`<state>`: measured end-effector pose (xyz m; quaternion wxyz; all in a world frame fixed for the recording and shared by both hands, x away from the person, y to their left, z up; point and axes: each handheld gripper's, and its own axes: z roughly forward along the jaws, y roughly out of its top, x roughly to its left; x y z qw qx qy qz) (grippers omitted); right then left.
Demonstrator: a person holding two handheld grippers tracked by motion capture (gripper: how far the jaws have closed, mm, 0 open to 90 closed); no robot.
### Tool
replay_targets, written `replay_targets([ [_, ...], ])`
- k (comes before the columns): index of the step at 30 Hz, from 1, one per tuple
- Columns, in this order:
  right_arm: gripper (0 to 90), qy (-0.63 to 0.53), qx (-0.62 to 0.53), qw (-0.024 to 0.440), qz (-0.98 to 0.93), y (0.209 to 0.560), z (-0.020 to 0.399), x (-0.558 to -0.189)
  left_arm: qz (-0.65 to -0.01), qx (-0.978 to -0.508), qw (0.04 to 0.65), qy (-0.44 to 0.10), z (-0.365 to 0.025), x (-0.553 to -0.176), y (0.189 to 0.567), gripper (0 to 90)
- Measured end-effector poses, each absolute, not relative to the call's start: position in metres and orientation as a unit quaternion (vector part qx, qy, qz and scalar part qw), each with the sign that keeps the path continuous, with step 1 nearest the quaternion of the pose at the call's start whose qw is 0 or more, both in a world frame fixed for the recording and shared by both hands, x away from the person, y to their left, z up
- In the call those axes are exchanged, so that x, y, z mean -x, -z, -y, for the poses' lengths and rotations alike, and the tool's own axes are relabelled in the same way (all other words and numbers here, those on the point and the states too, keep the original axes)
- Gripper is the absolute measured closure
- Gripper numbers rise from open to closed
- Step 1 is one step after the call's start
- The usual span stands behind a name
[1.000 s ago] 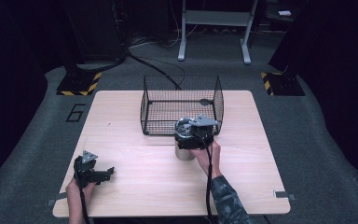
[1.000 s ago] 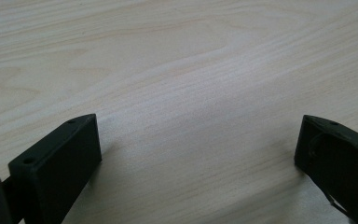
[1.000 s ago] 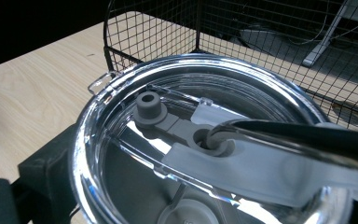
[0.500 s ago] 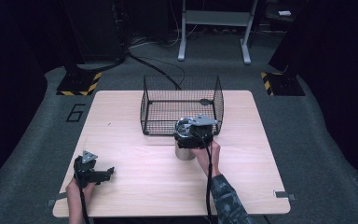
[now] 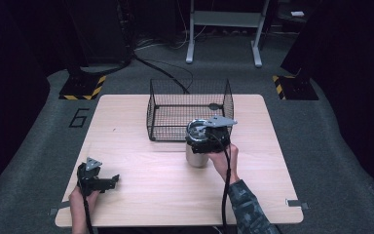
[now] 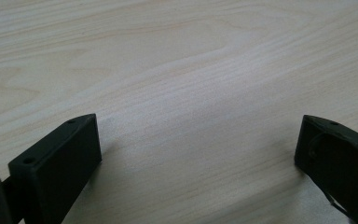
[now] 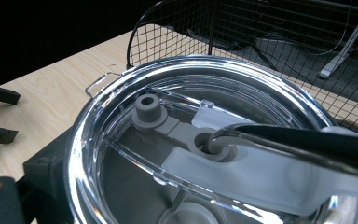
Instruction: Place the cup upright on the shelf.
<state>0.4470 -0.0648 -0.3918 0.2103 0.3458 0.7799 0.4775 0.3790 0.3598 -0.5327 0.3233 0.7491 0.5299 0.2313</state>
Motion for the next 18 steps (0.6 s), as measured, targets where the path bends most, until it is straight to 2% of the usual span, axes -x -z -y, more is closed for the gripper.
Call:
replay_targets([
  [18, 3.8, -0.480, -0.332, 0.210, -0.784, 0.367, 0.077, -0.444, -0.530, -0.750, 0.322, -0.230, -0.360, -0.379, 0.532, 0.3],
])
